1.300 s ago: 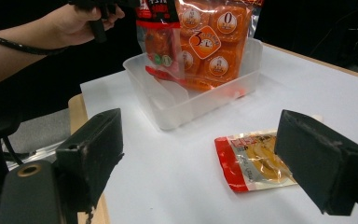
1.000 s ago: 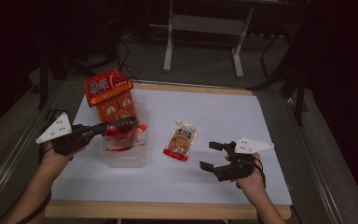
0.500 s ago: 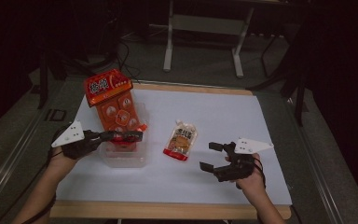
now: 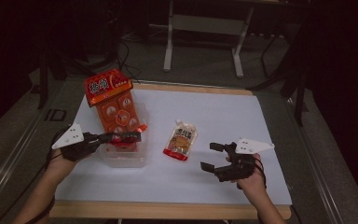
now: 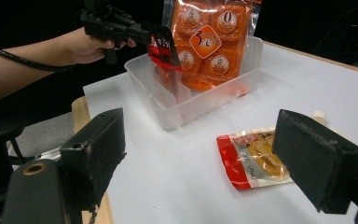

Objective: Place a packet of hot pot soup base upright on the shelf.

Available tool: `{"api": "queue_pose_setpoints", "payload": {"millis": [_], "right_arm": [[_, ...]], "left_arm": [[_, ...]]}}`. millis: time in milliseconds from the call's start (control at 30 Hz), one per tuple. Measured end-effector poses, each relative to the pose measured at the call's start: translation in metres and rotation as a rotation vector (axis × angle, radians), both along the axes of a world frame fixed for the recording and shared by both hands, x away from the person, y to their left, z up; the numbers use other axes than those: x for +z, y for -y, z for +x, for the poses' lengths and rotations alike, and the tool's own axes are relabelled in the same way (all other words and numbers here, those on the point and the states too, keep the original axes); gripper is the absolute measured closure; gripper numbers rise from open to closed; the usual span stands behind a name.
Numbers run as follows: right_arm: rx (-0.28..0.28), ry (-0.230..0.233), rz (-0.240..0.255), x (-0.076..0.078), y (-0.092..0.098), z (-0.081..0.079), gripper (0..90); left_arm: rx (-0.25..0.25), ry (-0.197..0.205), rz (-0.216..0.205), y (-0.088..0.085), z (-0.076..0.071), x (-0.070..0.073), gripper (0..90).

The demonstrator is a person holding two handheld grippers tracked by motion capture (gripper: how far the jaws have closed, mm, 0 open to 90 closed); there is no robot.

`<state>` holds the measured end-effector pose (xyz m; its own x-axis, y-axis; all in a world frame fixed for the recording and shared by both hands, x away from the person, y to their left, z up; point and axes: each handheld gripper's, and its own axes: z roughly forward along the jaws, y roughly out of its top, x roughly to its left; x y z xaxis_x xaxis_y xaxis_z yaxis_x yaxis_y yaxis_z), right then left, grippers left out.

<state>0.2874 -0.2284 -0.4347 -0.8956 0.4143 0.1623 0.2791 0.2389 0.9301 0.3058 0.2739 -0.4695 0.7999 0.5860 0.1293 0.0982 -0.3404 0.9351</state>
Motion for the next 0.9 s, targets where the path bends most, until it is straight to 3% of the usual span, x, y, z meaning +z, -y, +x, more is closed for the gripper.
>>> {"api": "queue_pose_setpoints", "payload": {"millis": [267, 533, 600, 667, 733, 900], "right_arm": [[0.007, -0.003, -0.003, 0.000, -0.003, -0.001, 17.1], [0.005, -0.003, -0.001, 0.000, -0.001, 0.000, 17.0], [0.002, -0.004, 0.000, 0.001, 0.000, 0.000, 17.1], [0.000, -0.005, 0.001, 0.001, 0.000, 0.000, 17.0], [-0.001, -0.004, 0.002, 0.001, 0.000, 0.000, 17.1], [0.002, 0.000, -0.003, 0.002, 0.000, 0.000, 17.1]], "left_arm": [[0.003, -0.013, 0.012, 0.003, 0.003, -0.001, 88.1], [0.008, -0.036, -0.018, 0.001, 0.003, 0.002, 82.7], [0.004, -0.056, -0.032, 0.002, 0.002, 0.003, 78.1], [0.040, -0.062, -0.024, 0.005, 0.000, 0.005, 65.2], [0.041, -0.077, -0.050, 0.007, -0.001, 0.008, 58.5], [0.064, -0.088, -0.067, 0.016, -0.002, 0.017, 31.3]]}}
